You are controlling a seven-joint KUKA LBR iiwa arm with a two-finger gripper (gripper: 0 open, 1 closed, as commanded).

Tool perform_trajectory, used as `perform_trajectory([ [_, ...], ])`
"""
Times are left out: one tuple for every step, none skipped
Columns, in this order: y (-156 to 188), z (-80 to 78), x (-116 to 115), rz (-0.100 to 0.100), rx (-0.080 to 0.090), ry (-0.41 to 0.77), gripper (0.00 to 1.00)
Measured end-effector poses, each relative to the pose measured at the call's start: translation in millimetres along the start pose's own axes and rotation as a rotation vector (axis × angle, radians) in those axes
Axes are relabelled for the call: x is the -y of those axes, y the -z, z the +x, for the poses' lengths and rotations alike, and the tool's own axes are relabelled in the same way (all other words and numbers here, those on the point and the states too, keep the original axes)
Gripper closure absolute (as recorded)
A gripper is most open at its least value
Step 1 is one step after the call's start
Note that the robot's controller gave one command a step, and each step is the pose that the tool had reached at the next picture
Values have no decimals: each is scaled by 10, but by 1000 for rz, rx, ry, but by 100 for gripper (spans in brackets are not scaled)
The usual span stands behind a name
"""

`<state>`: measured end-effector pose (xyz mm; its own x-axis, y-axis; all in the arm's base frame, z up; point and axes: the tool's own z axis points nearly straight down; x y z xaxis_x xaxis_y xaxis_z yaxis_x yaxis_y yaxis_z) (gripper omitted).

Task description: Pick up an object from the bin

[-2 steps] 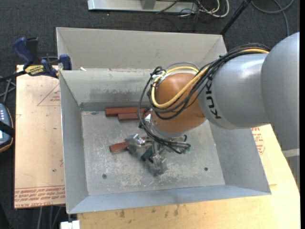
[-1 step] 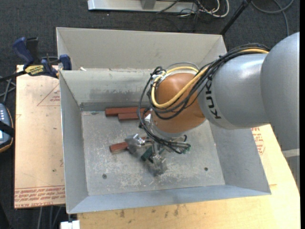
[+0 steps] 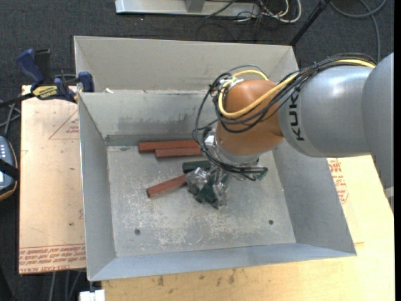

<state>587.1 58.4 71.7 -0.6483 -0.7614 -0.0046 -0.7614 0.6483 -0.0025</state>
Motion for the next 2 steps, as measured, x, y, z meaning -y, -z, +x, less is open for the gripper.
perform_trajectory([
  [0, 0, 0, 0, 1, 0, 100],
  [1757, 201, 307, 4, 3, 61, 100],
])
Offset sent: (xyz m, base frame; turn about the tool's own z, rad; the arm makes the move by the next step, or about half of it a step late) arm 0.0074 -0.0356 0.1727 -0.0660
